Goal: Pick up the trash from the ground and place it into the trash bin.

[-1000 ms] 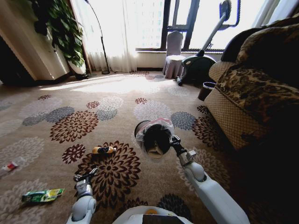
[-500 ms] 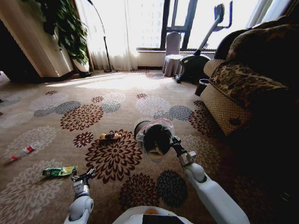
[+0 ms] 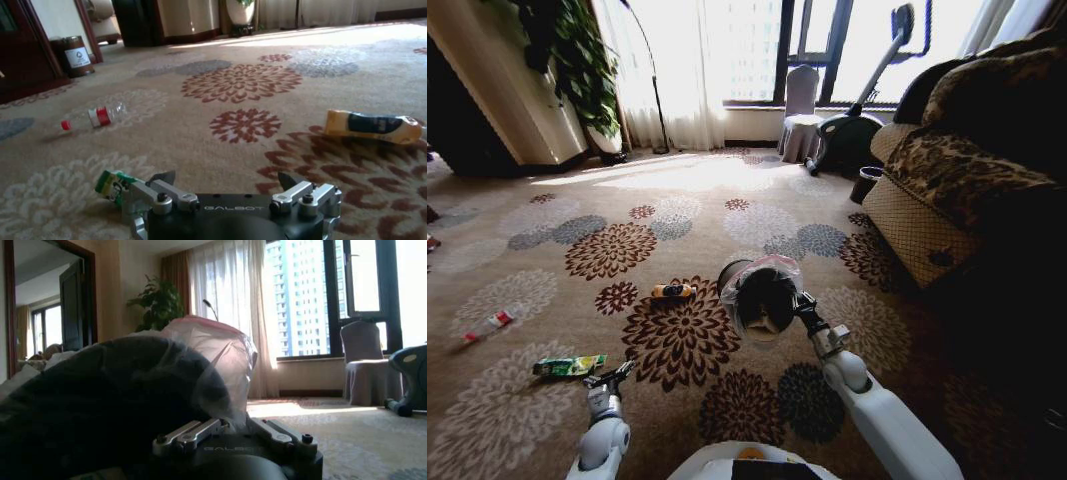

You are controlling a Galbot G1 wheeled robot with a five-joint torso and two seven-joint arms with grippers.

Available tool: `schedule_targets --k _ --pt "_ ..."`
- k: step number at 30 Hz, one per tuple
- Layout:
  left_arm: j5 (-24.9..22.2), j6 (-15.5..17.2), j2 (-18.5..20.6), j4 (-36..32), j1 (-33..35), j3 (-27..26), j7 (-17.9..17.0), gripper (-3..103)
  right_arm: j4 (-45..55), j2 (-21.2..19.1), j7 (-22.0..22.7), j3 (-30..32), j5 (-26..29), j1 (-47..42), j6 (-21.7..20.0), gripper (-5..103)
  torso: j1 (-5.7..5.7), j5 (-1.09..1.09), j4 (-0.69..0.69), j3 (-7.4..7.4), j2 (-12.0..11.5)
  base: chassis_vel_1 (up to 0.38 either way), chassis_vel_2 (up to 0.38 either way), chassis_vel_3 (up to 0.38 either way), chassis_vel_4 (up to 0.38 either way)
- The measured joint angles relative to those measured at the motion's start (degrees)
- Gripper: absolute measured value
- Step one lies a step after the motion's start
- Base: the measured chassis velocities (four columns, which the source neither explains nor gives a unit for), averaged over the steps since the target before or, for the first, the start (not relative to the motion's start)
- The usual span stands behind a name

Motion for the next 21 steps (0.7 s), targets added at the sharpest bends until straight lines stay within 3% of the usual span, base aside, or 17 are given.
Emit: schedule_targets --k 10,13,16,18,19,21 --pt "-2.7 -0.3 2.5 4.6 -4.2 -1.8 3.6 100 -0.6 0.3 0.0 -0.3 0.0 0.1 0.1 0 -0.02 0.02 -0.03 -0.01 0.0 0.342 0.312 -0.340 -0.304" --pt "-4.7 0.8 3.7 6.7 -5.5 -2.2 10.6 100 -0.6 0.3 0.0 -0.4 0.2 0.3 0.2 0 -0.01 0.02 -0.02 -0.01 0.0 0.332 0.356 -0.353 -0.366" --pt "-4.9 1.3 3.9 7.6 -5.6 -2.3 13.0 100 -0.5 0.2 0.0 -0.4 0.4 0.3 0.2 0 -0.01 -0.01 -0.04 -0.01 0.0 0.313 0.354 -0.300 -0.331" --pt "-5.0 0.9 4.7 11.4 -6.2 -2.2 18.2 100 -0.5 0.1 0.0 -0.3 0.6 0.3 0.2 0 -0.01 0.00 0.02 -0.01 0.0 0.205 0.239 -0.227 -0.195" --pt "-5.0 0.9 4.7 11.4 -6.2 -2.2 18.2 100 -0.5 0.1 0.0 -0.3 0.6 0.3 0.2 0 -0.01 0.00 0.02 -0.01 0.0 0.178 0.178 -0.170 -0.135" --pt "-5.6 1.3 5.3 14.7 -7.6 -1.5 21.7 100 -0.6 0.1 0.0 -0.2 0.6 0.3 0.4 0 -0.01 -0.02 0.02 -0.01 0.0 0.129 0.093 -0.064 -0.081"
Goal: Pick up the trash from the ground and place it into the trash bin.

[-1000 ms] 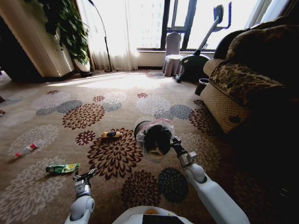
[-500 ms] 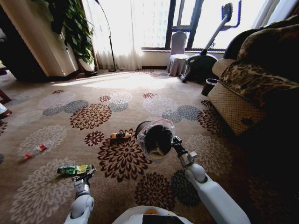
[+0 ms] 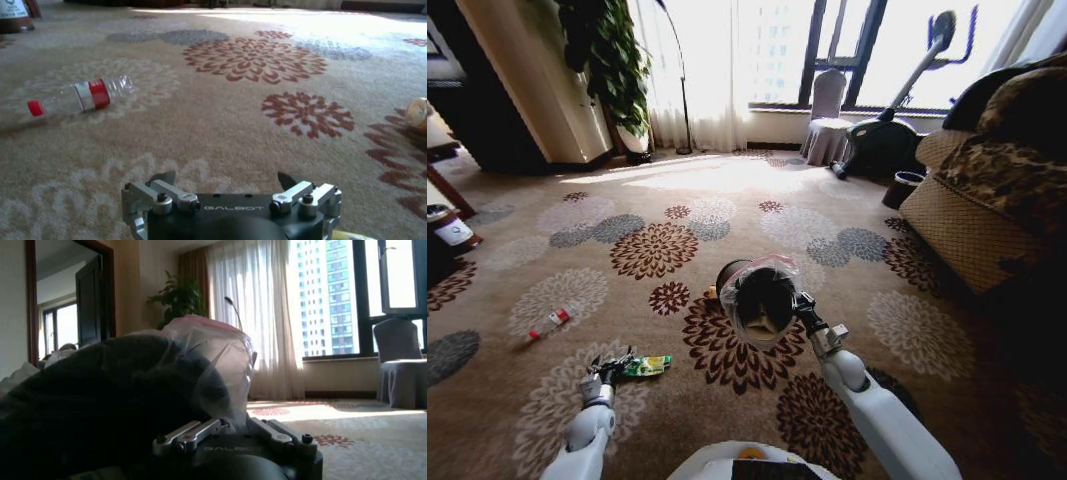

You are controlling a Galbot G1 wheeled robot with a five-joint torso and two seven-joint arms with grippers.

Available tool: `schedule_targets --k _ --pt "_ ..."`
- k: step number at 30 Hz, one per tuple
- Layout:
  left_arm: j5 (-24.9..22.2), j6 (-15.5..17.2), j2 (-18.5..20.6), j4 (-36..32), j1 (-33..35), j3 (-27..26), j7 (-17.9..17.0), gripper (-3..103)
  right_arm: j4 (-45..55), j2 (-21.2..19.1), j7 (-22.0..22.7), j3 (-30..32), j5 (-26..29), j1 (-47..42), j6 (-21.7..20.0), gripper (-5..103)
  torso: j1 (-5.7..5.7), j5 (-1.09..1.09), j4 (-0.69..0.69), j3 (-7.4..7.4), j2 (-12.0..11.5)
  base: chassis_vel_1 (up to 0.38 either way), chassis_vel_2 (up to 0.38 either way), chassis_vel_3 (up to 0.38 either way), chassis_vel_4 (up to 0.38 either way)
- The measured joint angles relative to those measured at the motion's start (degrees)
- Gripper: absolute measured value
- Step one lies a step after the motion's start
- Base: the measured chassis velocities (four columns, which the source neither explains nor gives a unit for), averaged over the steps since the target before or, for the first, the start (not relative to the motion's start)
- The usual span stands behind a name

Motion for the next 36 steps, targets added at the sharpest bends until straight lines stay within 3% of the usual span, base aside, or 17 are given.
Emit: schedule_targets --k 3,8,12,13,16,17,18,19,20,22,23,24,25,27,28,32,36 --pt "-1.0 1.0 0.3 2.5 -1.8 0.8 2.7 100 0.0 0.1 0.0 0.0 -0.1 -0.2 0.0 0 0.00 0.11 -0.07 0.00 0.0 -0.024 -0.025 0.007 0.009" --pt "-6.1 3.6 -0.1 3.4 -3.3 1.6 3.2 100 0.0 0.0 0.1 0.0 -0.1 -0.3 0.0 0 0.00 0.01 -0.10 0.00 0.0 -0.041 -0.048 0.016 0.020" --pt "-15.8 7.4 -1.9 -0.4 -3.1 1.3 -2.6 100 0.2 -0.4 0.0 0.4 -0.1 -0.5 0.1 0 0.00 0.00 -0.02 0.00 0.0 0.000 0.000 0.000 0.000" --pt "-15.8 7.4 -1.9 -0.4 -3.1 1.3 -2.6 100 0.2 -0.4 0.0 0.4 -0.1 -0.5 0.1 0 0.00 0.00 -0.02 0.00 0.0 0.000 0.000 0.000 0.000" --pt "-20.8 8.1 -3.5 -8.4 -1.2 1.3 -13.4 100 0.2 -0.6 0.0 0.7 0.0 -0.5 0.1 0 0.00 0.05 -0.02 0.00 0.0 0.000 0.000 0.000 0.000" --pt "-23.8 9.1 -4.0 -13.2 -0.1 2.2 -20.3 100 0.1 -0.6 0.1 0.8 0.0 -0.5 0.1 0 0.00 0.05 -0.04 0.00 0.0 0.000 0.000 0.000 0.000" --pt "-23.8 9.1 -4.0 -13.2 -0.1 2.2 -20.3 100 0.1 -0.6 0.1 0.8 0.0 -0.5 0.1 0 0.00 0.05 -0.04 0.00 0.0 0.000 0.000 0.000 0.000" --pt "-26.5 10.6 -4.3 -16.4 0.3 2.5 -24.3 100 0.0 -0.6 0.1 0.7 0.0 -0.4 0.1 0 0.00 0.05 -0.04 0.00 0.0 0.000 0.000 0.000 0.000" --pt "-26.5 10.6 -4.3 -16.4 0.3 2.5 -24.3 100 0.0 -0.6 0.1 0.7 0.0 -0.4 0.1 0 0.00 0.05 -0.04 0.00 0.0 0.000 0.000 0.000 0.000" --pt "-34.5 13.7 -4.7 -20.3 -1.2 2.7 -33.8 103 -0.1 -0.4 0.1 0.3 0.1 -0.1 0.0 0 0.00 0.05 -0.04 0.00 0.0 0.000 0.000 0.000 0.000" --pt "-34.5 13.7 -4.7 -20.3 -1.2 2.7 -33.8 103 -0.1 -0.4 0.1 0.3 0.1 -0.1 0.0 0 0.00 0.05 -0.04 0.00 0.0 0.000 0.000 0.000 0.000" --pt "-37.8 14.3 -4.7 -20.2 -2.7 2.6 -38.1 101 0.0 -0.4 0.0 0.1 0.1 -0.1 0.0 0 0.00 0.05 -0.03 0.00 0.0 0.000 0.000 0.000 0.000" --pt "-39.6 14.5 -4.7 -19.8 -3.6 2.6 -40.2 100 0.0 -0.4 0.0 0.0 0.1 -0.1 -0.1 0 0.00 0.04 -0.04 0.00 0.0 0.000 0.000 0.000 0.000" --pt "-47.7 15.8 -4.3 -19.0 -6.3 1.8 -47.2 98 0.3 -0.7 0.0 0.0 0.1 -0.2 -0.2 0 0.00 0.03 -0.04 0.00 0.0 0.000 0.000 0.000 0.000" --pt "-47.7 15.8 -4.3 -19.0 -6.3 1.8 -47.2 98 0.3 -0.7 0.0 0.0 0.1 -0.2 -0.2 0 0.00 0.03 -0.04 0.00 0.0 0.000 0.000 0.000 0.000" --pt "-55.2 16.8 -4.0 -16.7 -8.7 0.2 -53.0 96 0.4 -1.5 0.0 0.1 0.4 -0.3 -0.4 0 0.00 0.02 -0.05 0.00 0.0 0.000 0.000 0.000 0.000" --pt "-58.0 16.9 -3.6 -13.0 -10.4 -0.8 -53.9 99 0.3 -1.5 0.0 0.0 0.4 -0.1 -0.6 0 0.00 0.03 -0.03 0.01 0.0 0.000 0.000 0.000 0.000"
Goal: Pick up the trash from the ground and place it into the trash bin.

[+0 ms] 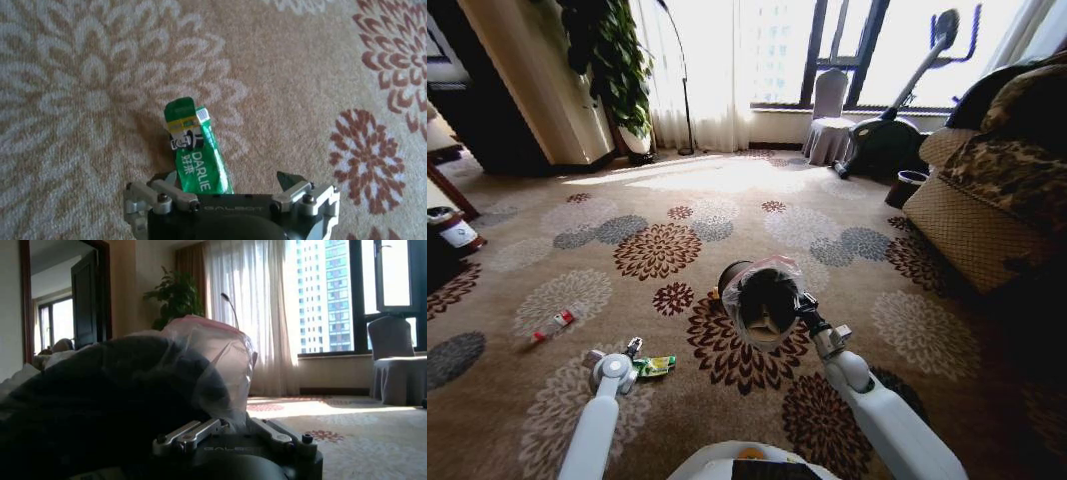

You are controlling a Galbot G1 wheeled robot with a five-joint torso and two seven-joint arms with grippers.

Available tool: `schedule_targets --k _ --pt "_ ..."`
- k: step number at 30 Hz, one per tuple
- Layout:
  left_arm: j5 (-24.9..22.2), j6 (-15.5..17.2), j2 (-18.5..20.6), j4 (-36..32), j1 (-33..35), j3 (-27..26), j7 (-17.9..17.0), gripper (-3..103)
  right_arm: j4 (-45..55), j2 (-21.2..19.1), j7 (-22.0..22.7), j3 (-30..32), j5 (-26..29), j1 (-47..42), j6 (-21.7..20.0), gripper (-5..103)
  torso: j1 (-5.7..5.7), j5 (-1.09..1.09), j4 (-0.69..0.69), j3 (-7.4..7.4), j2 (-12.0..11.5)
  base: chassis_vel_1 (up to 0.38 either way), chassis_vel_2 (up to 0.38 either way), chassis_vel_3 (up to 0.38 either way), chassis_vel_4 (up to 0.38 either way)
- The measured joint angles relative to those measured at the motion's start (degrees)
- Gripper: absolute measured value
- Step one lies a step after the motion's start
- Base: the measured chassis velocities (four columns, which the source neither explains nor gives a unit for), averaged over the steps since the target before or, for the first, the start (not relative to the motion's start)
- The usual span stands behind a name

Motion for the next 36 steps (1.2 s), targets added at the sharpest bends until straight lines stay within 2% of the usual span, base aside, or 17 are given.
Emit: schedule_targets --k 4,10,15,27,29,32,34,36 --pt "-1.3 0.0 0.1 4.0 -1.9 -0.4 0.3 101 0.0 0.2 0.0 -0.1 -0.1 -0.1 -0.1 0 0.00 0.01 -0.01 0.00 0.0 0.000 0.000 0.000 0.000" --pt "-2.8 0.7 0.5 11.2 -5.8 -0.8 1.9 98 0.0 0.5 0.0 -0.1 -0.3 -0.2 -0.1 0 0.00 0.00 -0.01 0.00 0.0 0.000 0.000 0.000 0.000" --pt "-2.1 1.9 0.5 13.2 -7.4 -1.6 2.0 99 -0.2 0.4 0.0 0.1 -0.4 -0.4 -0.5 0 0.00 0.01 -0.02 0.00 0.0 0.000 0.000 0.000 0.000" --pt "-2.5 2.0 0.4 20.0 -9.7 -3.0 3.7 102 -1.3 0.8 0.0 -0.1 0.1 0.1 -0.6 0 0.00 0.01 0.00 -0.01 0.0 0.000 0.000 0.000 0.000" --pt "-2.5 1.9 0.4 20.9 -10.2 -3.0 4.0 100 -1.4 0.7 0.0 -0.1 0.1 0.2 -0.6 0 0.00 0.00 -0.01 -0.01 0.0 0.000 0.000 0.000 0.000" --pt "-2.0 0.6 0.4 23.4 -11.5 -3.1 5.2 85 -1.4 0.7 0.0 -0.1 0.1 0.3 -0.7 0 0.00 0.07 0.01 -0.01 0.0 0.000 0.000 0.000 0.000" --pt "-2.0 0.4 0.4 24.0 -11.7 -3.2 5.4 85 -1.4 0.7 0.0 -0.1 0.2 0.3 -0.7 0 -0.01 0.09 0.00 -0.02 0.0 0.000 0.000 0.000 0.000" --pt "-2.2 0.1 0.4 24.4 -11.9 -3.6 5.7 78 -1.4 0.6 0.0 0.1 0.2 0.1 -0.7 0 -0.01 0.08 0.01 -0.02 0.0 0.000 0.000 0.000 0.000"
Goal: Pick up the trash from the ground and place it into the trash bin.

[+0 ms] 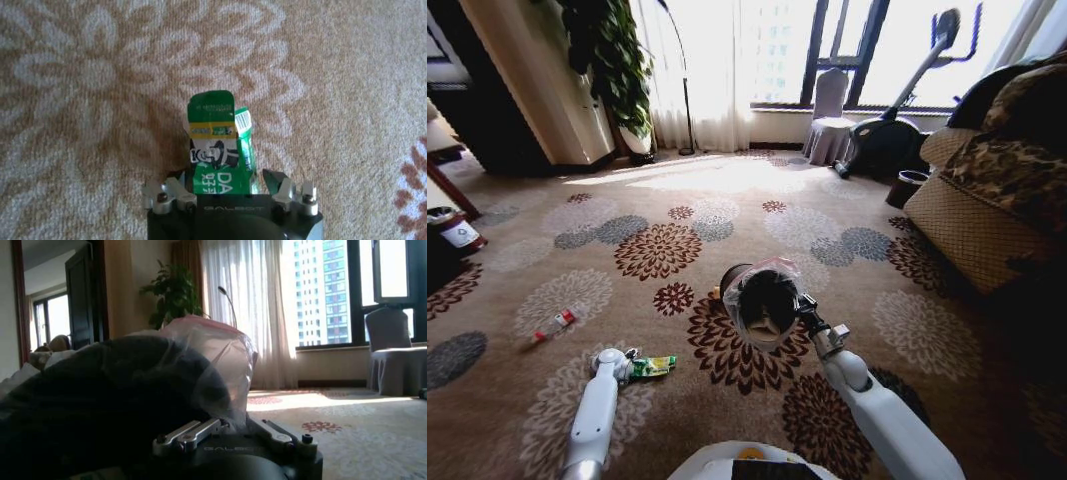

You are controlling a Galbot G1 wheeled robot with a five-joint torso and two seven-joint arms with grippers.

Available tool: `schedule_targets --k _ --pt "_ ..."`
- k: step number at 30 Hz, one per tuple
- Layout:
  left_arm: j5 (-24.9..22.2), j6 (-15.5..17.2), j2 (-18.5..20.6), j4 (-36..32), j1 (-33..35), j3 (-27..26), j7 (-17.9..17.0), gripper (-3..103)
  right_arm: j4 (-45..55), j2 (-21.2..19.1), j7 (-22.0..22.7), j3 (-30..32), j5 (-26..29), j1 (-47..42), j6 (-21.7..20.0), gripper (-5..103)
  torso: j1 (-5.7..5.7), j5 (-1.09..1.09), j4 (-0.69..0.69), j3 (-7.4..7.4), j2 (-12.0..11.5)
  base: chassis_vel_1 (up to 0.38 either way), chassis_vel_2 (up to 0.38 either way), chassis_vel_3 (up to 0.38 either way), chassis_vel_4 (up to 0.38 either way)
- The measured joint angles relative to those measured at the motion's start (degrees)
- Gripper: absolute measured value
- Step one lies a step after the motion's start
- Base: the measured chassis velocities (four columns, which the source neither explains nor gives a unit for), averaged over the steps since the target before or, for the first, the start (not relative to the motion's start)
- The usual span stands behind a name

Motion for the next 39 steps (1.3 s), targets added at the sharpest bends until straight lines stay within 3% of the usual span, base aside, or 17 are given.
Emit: schedule_targets --k 8,13,20,21,23,24,26,27,29,30,33,34,37,38,39 --pt "-1.2 0.1 0.2 0.1 0.4 -0.9 0.6 58 0.1 -0.1 0.0 0.3 0.0 -0.1 0.0 0 0.00 -0.03 0.00 0.00 0.0 0.000 0.000 0.000 0.000" --pt "-1.4 0.1 0.1 -0.8 1.2 -1.1 0.9 52 0.2 0.0 0.0 0.1 -0.1 -0.1 0.1 0 0.00 -0.10 -0.01 0.02 0.0 0.000 0.000 0.000 0.000" --pt "-2.1 0.0 -0.1 -5.4 4.1 -1.5 1.4 34 0.6 0.0 0.0 0.1 -0.1 -0.1 0.1 0 0.02 -0.19 -0.08 0.03 0.0 0.000 0.000 0.000 0.000" --pt "-0.9 -0.2 -0.1 -7.3 5.4 -1.4 1.5 30 0.6 0.0 0.0 0.1 -0.1 -0.1 0.1 0 0.02 -0.11 -0.08 0.02 0.0 0.000 0.000 0.000 0.000" --pt "7.3 -3.2 -0.2 -12.3 9.5 -0.1 4.6 23 0.6 0.0 0.0 0.1 -0.4 0.0 0.1 0 0.02 -0.11 -0.06 0.02 0.0 0.000 0.000 0.000 0.000" --pt "7.3 -3.2 -0.2 -12.3 9.5 -0.1 4.6 23 0.6 0.0 0.0 0.1 -0.4 0.0 0.1 0 0.02 -0.11 -0.06 0.02 0.0 0.000 0.000 0.000 0.000" --pt "12.5 -6.0 0.1 -19.7 13.8 0.2 9.1 17 0.4 0.1 0.0 -0.3 -0.7 0.6 -0.7 0 0.02 -0.11 -0.01 0.02 0.0 0.000 0.000 0.000 0.000" --pt "12.5 -6.0 0.1 -19.7 13.8 0.2 9.1 17 0.4 0.1 0.0 -0.3 -0.7 0.6 -0.7 0 0.02 -0.11 -0.01 0.02 0.0 0.000 0.000 0.000 0.000" --pt "17.0 -8.5 0.9 -28.1 17.8 0.0 15.7 10 -0.6 0.3 0.0 -0.9 -1.0 1.3 -1.1 0 0.01 -0.07 0.00 0.01 0.0 0.000 0.000 0.000 0.000" --pt "17.0 -8.5 0.9 -28.1 17.8 0.0 15.7 10 -0.6 0.3 0.0 -0.9 -1.0 1.3 -1.1 0 0.01 -0.07 0.00 0.01 0.0 0.000 0.000 0.000 0.000" --pt "27.4 -16.6 2.0 -38.8 22.6 -0.2 29.5 1 -2.6 1.1 0.0 -2.4 -1.3 3.1 -2.0 0 0.01 -0.06 -0.04 0.01 0.0 0.000 0.000 0.000 0.000" --pt "27.4 -16.6 2.0 -38.8 22.6 -0.2 29.5 1 -2.6 1.1 0.0 -2.4 -1.3 3.1 -2.0 0 0.01 -0.06 -0.04 0.01 0.0 0.000 0.000 0.000 0.000" --pt "39.1 -27.2 3.1 -45.2 25.1 0.1 45.3 0 -3.9 2.1 0.0 -4.5 -1.0 5.1 -3.9 0 0.01 -0.06 0.00 0.01 0.0 0.000 0.000 0.000 0.000" --pt "39.1 -27.2 3.1 -45.2 25.1 0.1 45.3 0 -3.9 2.1 0.0 -4.5 -1.0 5.1 -3.9 0 0.01 -0.06 0.00 0.01 0.0 0.000 0.000 0.000 0.000" --pt "43.6 -31.8 3.8 -47.1 25.3 0.6 50.9 0 -4.4 2.5 0.0 -5.3 -0.8 5.9 -4.7 0 0.01 -0.07 0.01 0.01 0.0 0.000 0.000 0.000 0.000"
